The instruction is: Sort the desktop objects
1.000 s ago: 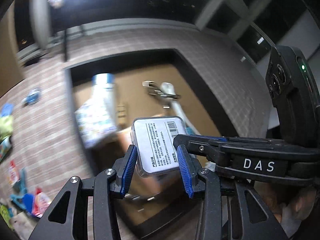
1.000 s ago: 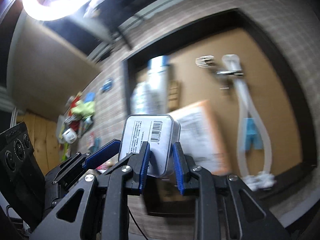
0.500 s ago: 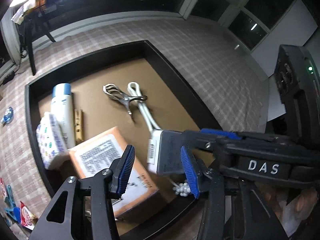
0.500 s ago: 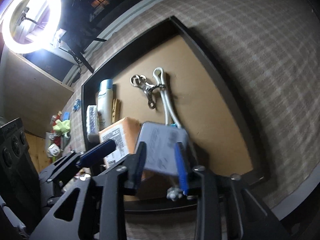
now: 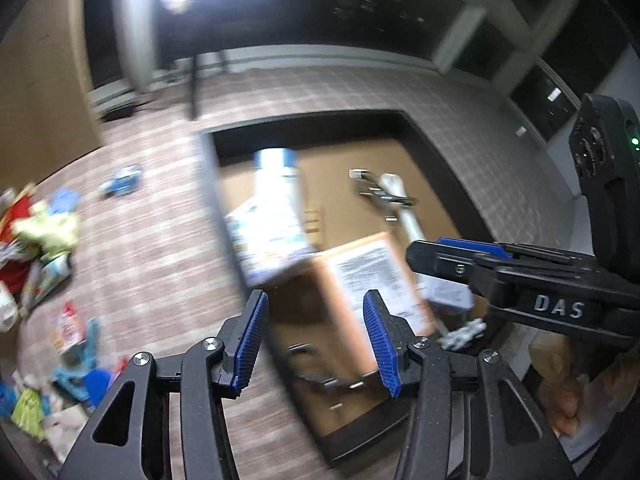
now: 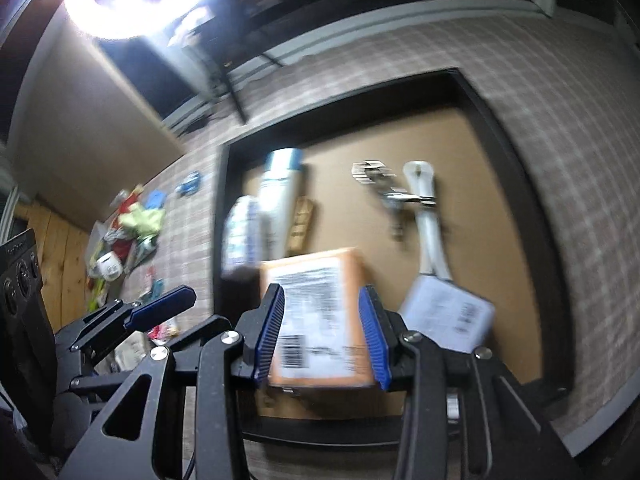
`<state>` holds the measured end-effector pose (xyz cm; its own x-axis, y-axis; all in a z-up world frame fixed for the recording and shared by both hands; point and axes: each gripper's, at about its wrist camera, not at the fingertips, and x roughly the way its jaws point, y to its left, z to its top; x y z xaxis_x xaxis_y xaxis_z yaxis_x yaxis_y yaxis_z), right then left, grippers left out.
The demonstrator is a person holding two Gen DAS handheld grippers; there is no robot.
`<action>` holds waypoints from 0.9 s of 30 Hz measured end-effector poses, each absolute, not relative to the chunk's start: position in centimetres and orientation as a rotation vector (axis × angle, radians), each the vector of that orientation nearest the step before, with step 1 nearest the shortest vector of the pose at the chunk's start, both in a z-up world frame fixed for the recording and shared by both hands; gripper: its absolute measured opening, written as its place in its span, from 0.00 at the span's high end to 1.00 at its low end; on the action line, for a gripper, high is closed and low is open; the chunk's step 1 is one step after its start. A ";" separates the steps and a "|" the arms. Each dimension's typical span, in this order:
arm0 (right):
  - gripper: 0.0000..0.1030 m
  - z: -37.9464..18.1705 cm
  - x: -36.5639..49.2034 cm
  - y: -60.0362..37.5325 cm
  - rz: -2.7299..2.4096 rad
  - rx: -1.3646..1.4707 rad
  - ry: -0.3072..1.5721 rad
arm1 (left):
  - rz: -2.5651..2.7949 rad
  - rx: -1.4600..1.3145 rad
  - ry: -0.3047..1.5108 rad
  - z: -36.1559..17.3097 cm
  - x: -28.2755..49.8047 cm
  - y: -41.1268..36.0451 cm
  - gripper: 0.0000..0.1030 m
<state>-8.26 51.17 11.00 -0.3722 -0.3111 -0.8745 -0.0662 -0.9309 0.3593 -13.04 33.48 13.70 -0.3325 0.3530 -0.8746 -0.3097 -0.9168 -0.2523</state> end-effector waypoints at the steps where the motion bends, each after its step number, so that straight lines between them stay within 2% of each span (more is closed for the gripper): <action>1: 0.62 11.2 -8.5 49.8 -2.413 1.652 -0.489 | 2.293 -1.516 -0.071 13.7 -12.8 32.1 0.54; 4: 0.61 11.9 -8.8 45.7 -2.375 1.615 -0.416 | 2.348 -1.537 -0.128 13.8 -12.1 27.4 0.53; 7: 0.53 12.6 -9.3 41.4 -2.323 1.567 -0.349 | 2.396 -1.552 -0.165 14.0 -11.3 23.4 0.50; 15: 0.53 14.4 -11.1 29.0 -2.196 1.444 -0.044 | 2.551 -1.625 -0.335 13.7 -7.8 10.3 0.49; 20: 0.53 15.2 -12.4 21.0 -2.114 1.383 0.144 | 2.652 -1.692 -0.521 12.7 -5.5 1.7 0.49; 27: 0.53 14.6 -13.6 12.5 -2.009 1.335 0.359 | 2.705 -1.749 -0.736 10.6 -2.6 -5.5 0.49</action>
